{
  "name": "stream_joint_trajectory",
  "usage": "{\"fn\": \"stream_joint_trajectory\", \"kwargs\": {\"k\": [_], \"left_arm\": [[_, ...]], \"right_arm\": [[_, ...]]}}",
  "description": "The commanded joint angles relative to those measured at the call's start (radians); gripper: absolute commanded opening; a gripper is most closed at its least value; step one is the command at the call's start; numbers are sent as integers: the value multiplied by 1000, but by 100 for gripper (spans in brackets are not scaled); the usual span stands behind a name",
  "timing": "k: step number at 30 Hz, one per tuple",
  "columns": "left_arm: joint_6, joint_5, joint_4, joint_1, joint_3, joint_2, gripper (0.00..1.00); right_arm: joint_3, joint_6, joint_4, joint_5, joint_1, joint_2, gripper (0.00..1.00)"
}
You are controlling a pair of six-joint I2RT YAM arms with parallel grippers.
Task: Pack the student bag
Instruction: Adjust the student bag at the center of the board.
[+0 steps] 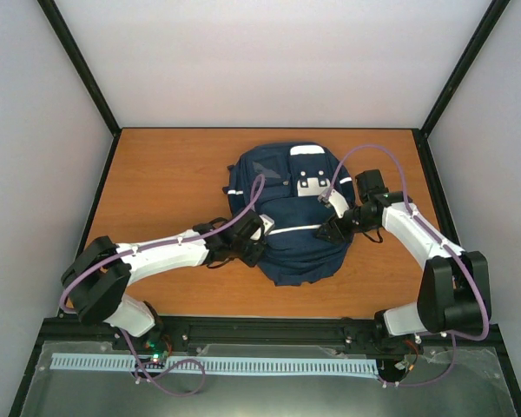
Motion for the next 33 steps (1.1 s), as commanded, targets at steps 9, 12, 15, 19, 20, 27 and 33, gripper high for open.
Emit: {"fn": "stream_joint_trajectory", "kwargs": {"k": [9,12,15,19,20,27,33], "left_arm": [[-14,41,-52,-3,75,-14,1],[0,105,-66,-13,98,-21,1],[8,186,-62,-39,111,-25,1],[2,241,-48,-96,135,-4,1],[-2,252,-40,-107,144,6,1],[-24,296,-14,-165,225,113,1],[-39,317,-11,-197,300,218,2]], "right_arm": [[20,-2,3,20,3,30,57],[21,4,6,31,3,36,57],[21,9,7,42,3,42,57],[22,16,10,53,2,45,57],[23,18,11,55,3,45,57],[23,29,15,77,3,48,57],[23,38,19,103,3,55,57]]}}
